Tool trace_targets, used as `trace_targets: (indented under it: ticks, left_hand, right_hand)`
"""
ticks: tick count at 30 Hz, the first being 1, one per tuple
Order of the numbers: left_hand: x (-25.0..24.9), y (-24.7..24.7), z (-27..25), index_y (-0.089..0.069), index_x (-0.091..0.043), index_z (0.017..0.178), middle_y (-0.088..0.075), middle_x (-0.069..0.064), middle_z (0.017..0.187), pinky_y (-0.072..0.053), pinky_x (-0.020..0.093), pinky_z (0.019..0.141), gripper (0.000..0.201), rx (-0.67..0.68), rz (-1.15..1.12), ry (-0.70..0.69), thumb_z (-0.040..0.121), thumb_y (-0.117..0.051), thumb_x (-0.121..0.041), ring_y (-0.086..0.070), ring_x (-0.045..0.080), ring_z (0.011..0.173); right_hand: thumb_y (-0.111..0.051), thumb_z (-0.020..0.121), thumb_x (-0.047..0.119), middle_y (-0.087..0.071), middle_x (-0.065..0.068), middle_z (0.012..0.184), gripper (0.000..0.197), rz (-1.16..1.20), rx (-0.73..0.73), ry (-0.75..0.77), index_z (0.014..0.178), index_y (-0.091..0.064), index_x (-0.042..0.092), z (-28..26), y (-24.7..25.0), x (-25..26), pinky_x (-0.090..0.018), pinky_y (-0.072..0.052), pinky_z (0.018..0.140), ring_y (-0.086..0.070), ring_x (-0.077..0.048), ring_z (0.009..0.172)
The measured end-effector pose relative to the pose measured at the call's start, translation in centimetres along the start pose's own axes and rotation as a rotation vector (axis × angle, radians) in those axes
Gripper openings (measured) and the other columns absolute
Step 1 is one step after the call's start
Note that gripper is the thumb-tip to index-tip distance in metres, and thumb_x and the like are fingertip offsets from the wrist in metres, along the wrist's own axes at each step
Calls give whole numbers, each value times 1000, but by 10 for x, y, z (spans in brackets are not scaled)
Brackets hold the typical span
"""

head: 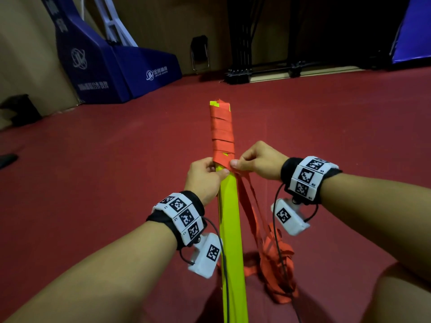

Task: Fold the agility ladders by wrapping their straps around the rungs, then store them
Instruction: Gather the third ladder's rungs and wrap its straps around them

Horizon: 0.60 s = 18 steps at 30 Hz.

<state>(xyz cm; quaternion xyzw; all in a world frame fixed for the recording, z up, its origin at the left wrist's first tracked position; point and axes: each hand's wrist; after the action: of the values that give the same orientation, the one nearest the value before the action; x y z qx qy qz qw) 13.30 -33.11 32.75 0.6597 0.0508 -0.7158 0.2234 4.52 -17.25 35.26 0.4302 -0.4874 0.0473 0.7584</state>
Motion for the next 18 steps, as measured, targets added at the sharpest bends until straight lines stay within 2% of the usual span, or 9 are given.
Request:
trace_targets:
  ticks: [2,4,7,8,11,13,15,16,18]
  left_hand:
    - [1,1,1,-77,-31,81,-76,12,88,-57,64,78,19,-4,7,1,72,-69,-16,-72,42,91]
    - [0,1,1,-76,-31,80,-76,11,88,-58,63,77,19,-2,20,9,69,-69,-19,-72,41,91]
    - [1,3,2,-76,-25,84,-77,10,87,-59,61,77,20,4,34,24,66,-69,-22,-74,38,89]
    - [0,4,2,-76,-21,85,-77,11,88,-59,61,78,18,0,25,29,68,-71,-20,-74,37,89]
    - [-1,4,2,-74,-16,87,-76,16,93,-58,63,80,13,-10,0,40,84,-71,-4,-72,41,93]
    - [-1,4,3,-73,-16,89,-75,15,93,-58,61,82,17,0,-7,60,89,-68,0,-72,41,96]
    - [1,4,4,-71,-19,89,-75,10,89,-57,61,84,15,4,3,69,87,-69,-4,-72,39,95]
    - [1,4,5,-71,-21,88,-75,9,88,-57,61,85,12,-3,4,71,82,-72,-10,-72,38,94]
    - [6,4,9,-67,-26,90,-76,8,90,-57,62,86,21,-33,8,81,69,-69,-23,-73,35,92]
  right_hand:
    - [-67,94,30,-37,11,46,54,33,33,-9,42,-57,21,0,-2,0,-22,-26,50,-29,-7,45]
    - [-69,93,30,-40,9,47,50,28,42,-18,45,-58,19,-1,-3,0,-25,-29,54,-33,-9,48]
    - [-73,90,26,-57,6,50,32,30,11,-28,62,-67,13,-1,-3,1,-20,-35,52,-45,-9,48]
    - [-75,89,22,-59,5,51,26,70,-22,-28,67,-65,11,0,-4,0,-19,-37,51,-49,-9,48]
    - [-73,88,8,-55,4,51,20,209,-95,-23,83,-54,13,3,-5,-3,-26,-44,57,-54,-17,57]
    - [-70,91,11,-58,1,57,10,117,-58,-3,88,-61,13,3,-3,-2,-27,-45,61,-52,-16,58]
    - [-66,95,15,-59,4,59,13,9,-22,22,82,-66,14,3,-3,1,-27,-46,63,-52,-12,57]
    - [-64,96,15,-59,5,59,17,-2,-19,27,79,-66,15,4,-2,1,-28,-47,63,-52,-12,57]
    - [-61,97,13,-60,2,61,21,25,-23,43,76,-63,14,5,-3,1,-31,-48,64,-54,-15,59]
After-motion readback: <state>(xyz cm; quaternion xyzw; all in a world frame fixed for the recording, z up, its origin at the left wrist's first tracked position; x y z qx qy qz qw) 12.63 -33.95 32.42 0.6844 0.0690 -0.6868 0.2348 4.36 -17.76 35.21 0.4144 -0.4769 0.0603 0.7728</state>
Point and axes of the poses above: each hand's wrist, its own z-axis towards the middle knuckle, its own y-axis out of the back of the hand, x = y × z
